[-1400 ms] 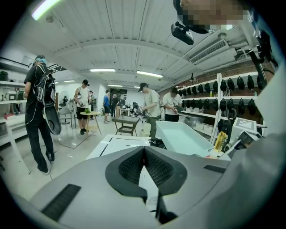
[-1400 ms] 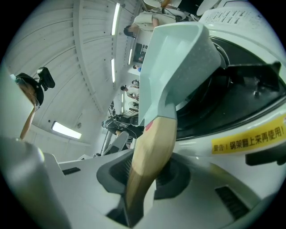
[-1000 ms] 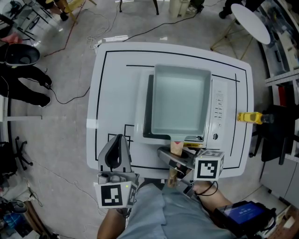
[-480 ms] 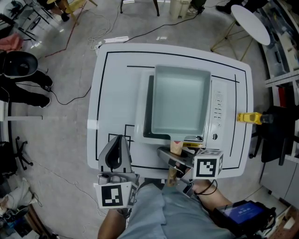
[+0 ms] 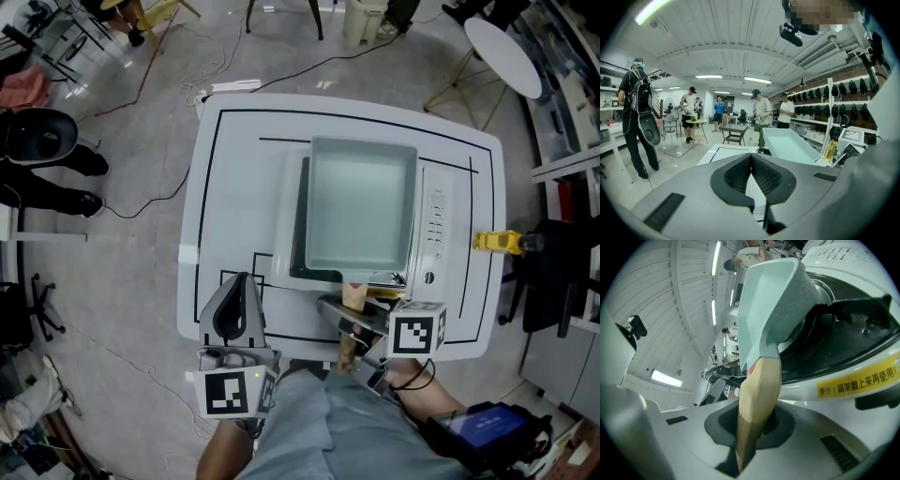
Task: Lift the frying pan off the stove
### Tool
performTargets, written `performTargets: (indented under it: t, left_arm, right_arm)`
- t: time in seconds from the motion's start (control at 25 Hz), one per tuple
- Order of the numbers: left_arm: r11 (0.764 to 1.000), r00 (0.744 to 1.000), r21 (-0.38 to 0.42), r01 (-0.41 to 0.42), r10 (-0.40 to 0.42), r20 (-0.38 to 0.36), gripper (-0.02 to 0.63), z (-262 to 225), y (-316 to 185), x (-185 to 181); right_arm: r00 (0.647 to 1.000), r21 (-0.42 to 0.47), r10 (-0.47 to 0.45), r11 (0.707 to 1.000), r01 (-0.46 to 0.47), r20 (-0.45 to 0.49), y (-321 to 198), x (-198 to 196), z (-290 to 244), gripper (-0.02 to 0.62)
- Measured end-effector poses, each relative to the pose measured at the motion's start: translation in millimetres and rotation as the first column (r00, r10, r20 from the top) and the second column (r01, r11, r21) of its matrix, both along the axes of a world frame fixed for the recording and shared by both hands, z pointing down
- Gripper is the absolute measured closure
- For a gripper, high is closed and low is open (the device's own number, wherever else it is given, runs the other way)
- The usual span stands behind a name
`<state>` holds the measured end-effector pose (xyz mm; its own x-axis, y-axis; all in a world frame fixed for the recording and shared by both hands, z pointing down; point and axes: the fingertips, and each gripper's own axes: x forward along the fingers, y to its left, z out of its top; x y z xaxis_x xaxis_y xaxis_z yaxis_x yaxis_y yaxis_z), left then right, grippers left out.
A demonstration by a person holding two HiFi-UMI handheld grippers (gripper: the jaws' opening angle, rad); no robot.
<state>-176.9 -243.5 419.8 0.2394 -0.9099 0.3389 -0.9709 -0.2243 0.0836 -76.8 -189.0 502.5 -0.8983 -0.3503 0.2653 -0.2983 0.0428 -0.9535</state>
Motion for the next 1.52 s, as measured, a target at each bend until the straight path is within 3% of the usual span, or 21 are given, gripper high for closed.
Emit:
performTargets:
  t: [0.36, 0.8, 0.96, 1.52]
  left_arm:
    - [0.999, 1.0, 0.034, -0.003, 0.003, -0.006, 0.588, -15.2, 2.0, 4.5]
    - [0.993, 0.999, 0.115, -0.028, 0.031, -0.029, 0.588, -55.4, 27.9, 6.0]
    - [0.989, 0.998, 0.143, -0.039, 0.046, -0.042, 0.588, -70.1, 41.6, 12.1]
    - [0.968, 0.984, 0.194, -0.16, 0.173, -0.052, 0.588, -85.5, 80.8, 49.8]
  right_arm:
    - [1.0, 0.007, -0.022, 1.0, 0.022, 0.012, 1.6, -2.8, -13.0, 0.532]
    - [0.998, 0.087, -0.014, 0.996, 0.009, 0.055, 20.5, -12.6, -78.8, 0.532]
    - [1.0, 0.118, -0.016, 0.993, 0.014, 0.023, 37.7, -6.8, -92.1, 0.532]
    - [0.994, 0.185, 0.105, 0.977, -0.102, -0.005, 77.3, 32.0, -113.1, 0.532]
